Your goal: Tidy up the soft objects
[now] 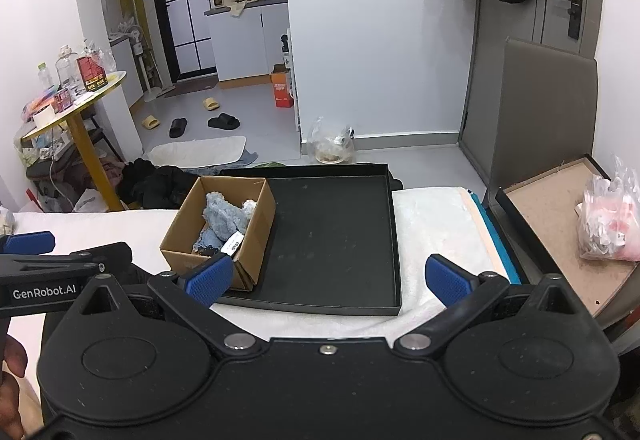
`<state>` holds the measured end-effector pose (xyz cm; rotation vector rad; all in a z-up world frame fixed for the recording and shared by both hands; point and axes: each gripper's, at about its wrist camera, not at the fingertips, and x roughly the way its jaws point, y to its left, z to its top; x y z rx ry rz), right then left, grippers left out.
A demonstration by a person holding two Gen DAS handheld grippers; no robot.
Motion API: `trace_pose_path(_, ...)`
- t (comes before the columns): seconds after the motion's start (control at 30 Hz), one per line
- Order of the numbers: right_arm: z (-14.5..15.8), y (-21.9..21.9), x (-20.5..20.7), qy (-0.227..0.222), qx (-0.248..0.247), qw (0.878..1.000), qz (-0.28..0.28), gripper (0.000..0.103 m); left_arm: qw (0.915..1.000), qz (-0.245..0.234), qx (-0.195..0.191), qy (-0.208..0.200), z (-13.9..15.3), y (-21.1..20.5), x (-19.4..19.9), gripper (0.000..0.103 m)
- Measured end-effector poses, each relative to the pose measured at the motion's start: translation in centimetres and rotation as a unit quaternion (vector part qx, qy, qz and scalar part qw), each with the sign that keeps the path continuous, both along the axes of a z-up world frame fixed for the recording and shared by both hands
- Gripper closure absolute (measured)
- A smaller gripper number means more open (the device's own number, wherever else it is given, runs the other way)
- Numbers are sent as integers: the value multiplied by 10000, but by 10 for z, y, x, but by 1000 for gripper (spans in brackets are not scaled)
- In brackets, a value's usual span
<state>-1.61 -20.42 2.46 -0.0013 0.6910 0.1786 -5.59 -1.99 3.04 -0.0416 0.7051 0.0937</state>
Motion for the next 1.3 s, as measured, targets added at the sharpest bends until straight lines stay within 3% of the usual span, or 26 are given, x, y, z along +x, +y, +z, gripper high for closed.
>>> trace_pose_path(0.3,0,3,-1,-35,-71,10000,-37,0,10000,16,13,-10,0,1,-1,4)
trace_pose_path(0.43,-2,0,2,165,177,9997,32,0,10000,29,-6,-9,-1,1,-2,4)
trace_pose_path(1.3,0,2,-1,-97,-59,9998,-145,0,10000,18,-27,-1,-3,2,-3,4)
